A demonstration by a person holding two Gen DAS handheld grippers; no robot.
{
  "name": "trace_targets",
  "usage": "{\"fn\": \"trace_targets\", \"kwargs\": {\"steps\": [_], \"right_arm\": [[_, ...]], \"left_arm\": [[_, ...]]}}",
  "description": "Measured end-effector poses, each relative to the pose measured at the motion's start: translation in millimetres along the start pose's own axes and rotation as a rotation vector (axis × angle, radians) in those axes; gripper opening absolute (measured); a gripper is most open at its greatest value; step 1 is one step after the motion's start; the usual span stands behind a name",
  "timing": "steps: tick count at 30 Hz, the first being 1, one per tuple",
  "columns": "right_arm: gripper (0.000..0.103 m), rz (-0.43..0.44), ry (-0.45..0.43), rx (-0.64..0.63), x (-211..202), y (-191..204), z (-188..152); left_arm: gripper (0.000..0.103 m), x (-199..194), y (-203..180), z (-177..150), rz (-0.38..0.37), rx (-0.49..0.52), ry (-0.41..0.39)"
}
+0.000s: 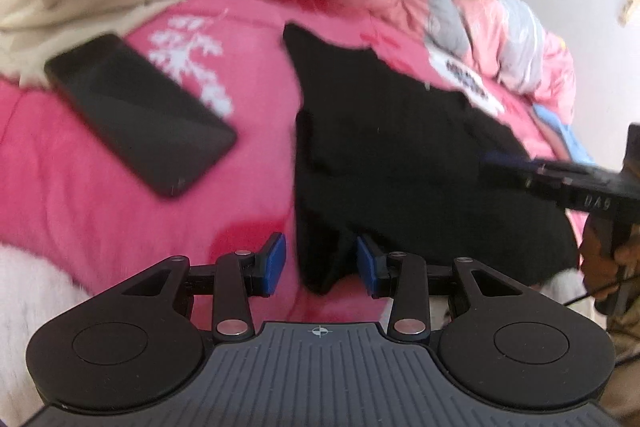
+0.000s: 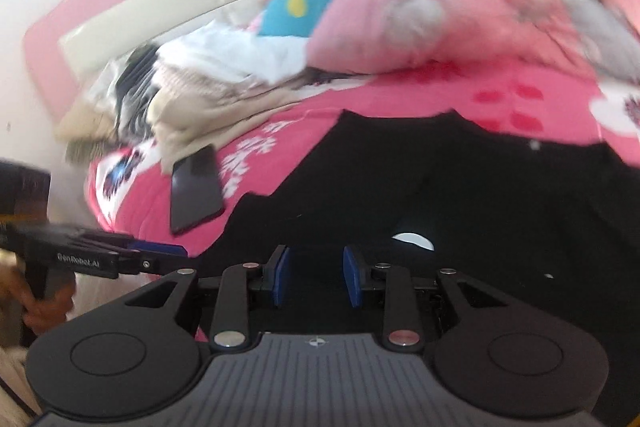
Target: Fold clothes
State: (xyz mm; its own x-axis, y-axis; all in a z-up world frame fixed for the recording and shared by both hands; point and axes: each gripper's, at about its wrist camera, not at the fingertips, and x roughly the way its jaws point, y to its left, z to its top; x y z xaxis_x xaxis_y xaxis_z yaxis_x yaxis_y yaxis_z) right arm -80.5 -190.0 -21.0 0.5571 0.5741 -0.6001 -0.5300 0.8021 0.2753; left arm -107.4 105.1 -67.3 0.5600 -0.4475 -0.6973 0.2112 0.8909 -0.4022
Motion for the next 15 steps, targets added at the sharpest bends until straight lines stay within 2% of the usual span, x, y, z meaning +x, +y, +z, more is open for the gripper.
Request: {"fn": "trace_targets", "kwargs": {"steps": [5, 7, 9, 11, 14, 15], "right_arm": [[0.031, -0.043, -0.007, 0.050, -15.5, -1.2, -14.1], [0.031, -0.067, -0.020, 0.083, -25.8, -2.0, -20.6], [0.031, -0.085, -0.032, 0.107, -35.3, -1.5, -28.3], [0.031, -0.101, -0.038, 0.127, -40.2, -1.2, -35.9], [0.031, -0.121, -0.042, 0.157, -47.1, -2.4, -46.6], [0.031, -0.125, -0.044, 0.164, -49.2, -3.2, -49.6]], "left_arm": [[0.035, 2.8, 4.6, -6.4, -0.022, -0.022, -0.036], [0.028, 2.8, 8.7, -6.0, -0.044, -0.050, -0.040], [0.012, 2.3, 12.8, -5.2, -0.069, -0.079, -0.034], [0.003, -1.8, 14.3, -3.4, -0.100, -0.104, -0.022], [0.002, -14.8, 18.6, 0.7, -0.176, -0.158, 0.000], [0.002, -14.4, 20.4, 0.3, -0.171, -0.163, 0.005]]}}
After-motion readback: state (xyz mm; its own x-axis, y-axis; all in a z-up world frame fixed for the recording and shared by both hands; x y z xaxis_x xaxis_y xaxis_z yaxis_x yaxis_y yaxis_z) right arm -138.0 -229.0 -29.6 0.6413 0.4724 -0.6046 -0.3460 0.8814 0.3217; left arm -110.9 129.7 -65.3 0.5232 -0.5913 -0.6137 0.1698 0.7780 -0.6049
